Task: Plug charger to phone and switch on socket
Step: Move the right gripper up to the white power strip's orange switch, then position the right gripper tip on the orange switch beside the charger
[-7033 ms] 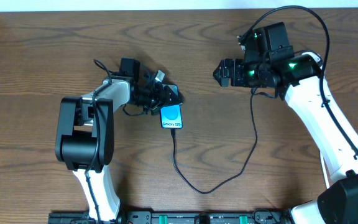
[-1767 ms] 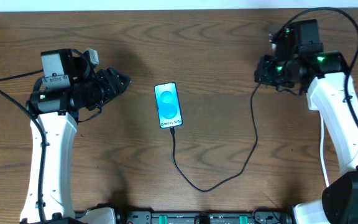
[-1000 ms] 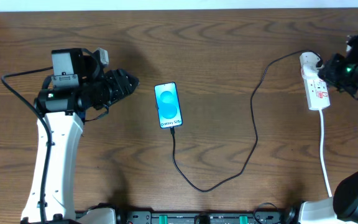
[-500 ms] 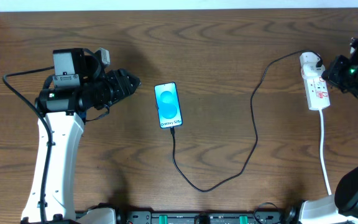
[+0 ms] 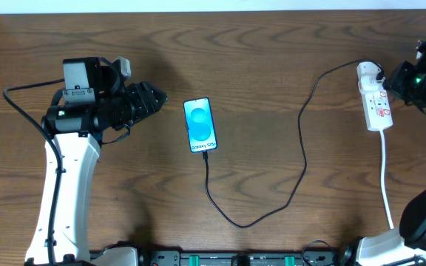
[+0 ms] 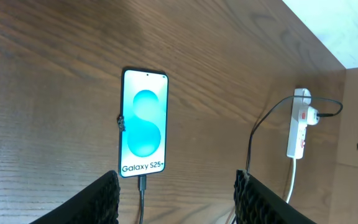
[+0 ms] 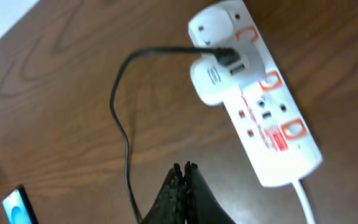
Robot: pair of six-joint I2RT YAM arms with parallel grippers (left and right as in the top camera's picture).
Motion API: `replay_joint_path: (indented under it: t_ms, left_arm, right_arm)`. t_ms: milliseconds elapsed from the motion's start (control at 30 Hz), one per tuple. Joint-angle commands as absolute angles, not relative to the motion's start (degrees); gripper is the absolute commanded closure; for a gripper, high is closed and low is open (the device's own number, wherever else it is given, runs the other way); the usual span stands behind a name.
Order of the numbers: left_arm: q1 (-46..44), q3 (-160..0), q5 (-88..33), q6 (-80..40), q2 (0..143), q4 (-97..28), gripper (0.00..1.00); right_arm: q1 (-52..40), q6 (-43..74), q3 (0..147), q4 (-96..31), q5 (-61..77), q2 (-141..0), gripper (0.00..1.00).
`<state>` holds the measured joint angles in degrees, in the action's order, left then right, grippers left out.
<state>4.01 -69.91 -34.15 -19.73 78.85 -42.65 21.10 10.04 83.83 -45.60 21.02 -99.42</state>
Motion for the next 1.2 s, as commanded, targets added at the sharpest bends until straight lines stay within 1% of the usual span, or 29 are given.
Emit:
replay_joint_path:
  t_ms: [0, 300, 600, 1167]
  left_arm:
    - [3.8, -70.0, -33.9, -20.3, 78.3, -42.8, 0.41]
    - [3.8, -70.0, -33.9, -20.3, 78.3, -42.8, 0.41]
    - [3.8, -70.0, -33.9, -20.3, 78.3, -42.8, 0.41]
    - [3.8, -70.0, -33.9, -20.3, 78.3, -42.8, 0.41]
  right_arm:
    - [21.5, 9.8, 84.1, -43.9, 24.0, -101.7, 0.99]
    - [23.7, 9.8, 84.1, -42.2, 24.6, -105.7, 0.99]
    - [29.9, 9.8, 84.1, -42.6, 25.7, -105.7, 0.99]
    - [30.3, 9.8, 83.9, -42.7, 25.7, -107.1, 0.99]
